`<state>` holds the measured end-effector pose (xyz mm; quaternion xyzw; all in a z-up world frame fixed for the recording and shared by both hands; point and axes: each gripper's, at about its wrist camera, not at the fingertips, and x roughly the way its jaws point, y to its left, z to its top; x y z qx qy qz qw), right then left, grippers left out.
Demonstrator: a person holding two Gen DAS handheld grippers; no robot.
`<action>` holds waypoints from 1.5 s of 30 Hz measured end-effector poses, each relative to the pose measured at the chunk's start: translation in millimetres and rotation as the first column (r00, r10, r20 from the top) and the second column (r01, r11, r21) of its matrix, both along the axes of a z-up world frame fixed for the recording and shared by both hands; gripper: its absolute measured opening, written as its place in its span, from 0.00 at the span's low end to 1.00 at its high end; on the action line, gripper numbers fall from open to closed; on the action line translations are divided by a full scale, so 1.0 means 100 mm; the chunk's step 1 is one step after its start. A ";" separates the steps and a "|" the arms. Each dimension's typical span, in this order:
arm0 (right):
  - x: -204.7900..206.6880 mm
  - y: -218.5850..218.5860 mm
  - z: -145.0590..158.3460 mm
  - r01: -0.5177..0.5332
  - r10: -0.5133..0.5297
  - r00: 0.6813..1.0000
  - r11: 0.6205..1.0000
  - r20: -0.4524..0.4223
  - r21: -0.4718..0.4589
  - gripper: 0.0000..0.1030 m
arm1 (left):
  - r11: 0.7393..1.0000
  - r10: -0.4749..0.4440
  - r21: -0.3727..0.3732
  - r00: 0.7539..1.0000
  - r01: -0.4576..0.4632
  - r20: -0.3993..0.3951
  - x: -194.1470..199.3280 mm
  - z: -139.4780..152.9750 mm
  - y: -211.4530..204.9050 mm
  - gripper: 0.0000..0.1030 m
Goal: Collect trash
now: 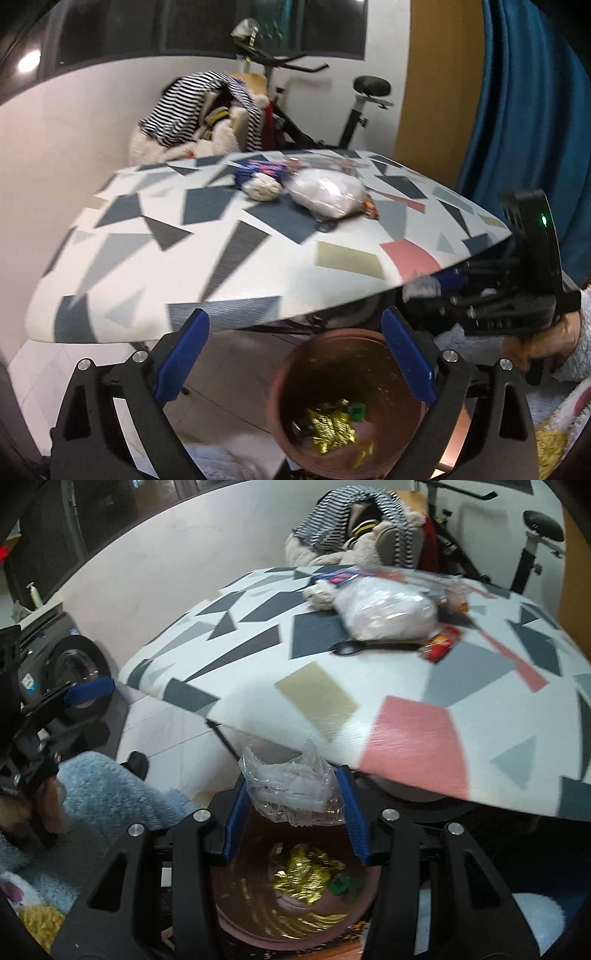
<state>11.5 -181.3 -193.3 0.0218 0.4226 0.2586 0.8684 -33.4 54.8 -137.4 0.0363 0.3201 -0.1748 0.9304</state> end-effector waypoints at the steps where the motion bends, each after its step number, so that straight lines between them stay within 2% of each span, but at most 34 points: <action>1: -0.01 0.04 -0.05 -0.013 0.013 1.000 1.000 -0.008 0.002 0.47 | 1.000 0.013 -0.003 1.000 -0.013 0.005 -0.01 0.00 0.04 0.89; 3: -0.02 0.13 -0.16 -0.036 0.036 0.999 0.999 -0.033 -0.005 0.47 | 0.999 0.036 -0.025 0.999 -0.036 0.008 -0.02 -0.02 0.13 0.89; 8: 0.00 0.35 -0.48 -0.083 0.073 0.992 0.992 -0.105 -0.091 0.47 | 0.996 0.073 -0.059 0.997 -0.073 0.005 -0.03 -0.07 0.25 0.89; 12: 0.02 0.44 -0.67 -0.089 0.067 0.987 0.985 -0.146 -0.147 0.47 | 0.991 0.125 -0.049 0.992 -0.125 -0.007 -0.01 -0.13 0.27 0.89; 18: 0.05 0.43 -0.73 -0.061 0.033 0.986 0.984 -0.165 -0.169 0.47 | 0.989 0.136 -0.055 0.991 -0.137 -0.019 0.02 -0.17 0.29 0.89; 26: 0.10 0.36 -0.75 -0.017 -0.014 0.987 0.982 -0.162 -0.187 0.49 | 0.975 0.186 -0.112 0.982 -0.190 -0.044 0.06 -0.19 0.42 0.90; 28: 0.10 0.34 -0.73 -0.003 -0.026 0.988 0.983 -0.154 -0.186 0.54 | 0.972 0.197 -0.121 0.979 -0.201 -0.046 0.06 -0.18 0.45 0.90; 30: 0.09 0.33 -0.70 0.006 -0.032 0.989 0.983 -0.143 -0.183 0.69 | 0.969 0.204 -0.131 0.978 -0.209 -0.052 0.06 -0.19 0.48 0.90; 31: 0.09 0.32 -0.69 0.010 -0.035 0.990 0.983 -0.136 -0.181 0.73 | 0.968 0.207 -0.134 0.977 -0.212 -0.054 0.06 -0.19 0.49 0.90; 33: 0.08 0.30 -0.66 0.018 -0.039 0.992 0.985 -0.121 -0.173 0.87 | 0.965 0.215 -0.140 0.975 -0.222 -0.058 0.06 -0.19 0.51 0.90; 34: 0.08 0.29 -0.65 0.021 -0.041 0.992 0.985 -0.116 -0.169 0.89 | 0.964 0.220 -0.143 0.974 -0.226 -0.059 0.06 -0.19 0.52 0.90; 37: 0.08 0.26 -0.59 0.026 -0.041 0.994 0.989 -0.102 -0.149 0.94 | 0.963 0.221 -0.142 0.974 -0.227 -0.058 0.06 -0.18 0.52 0.90; 45: 0.01 0.14 -0.34 0.060 -0.060 0.998 0.994 0.000 -0.088 0.94 | 0.968 0.213 -0.122 0.976 -0.217 -0.050 0.06 -0.18 0.49 0.90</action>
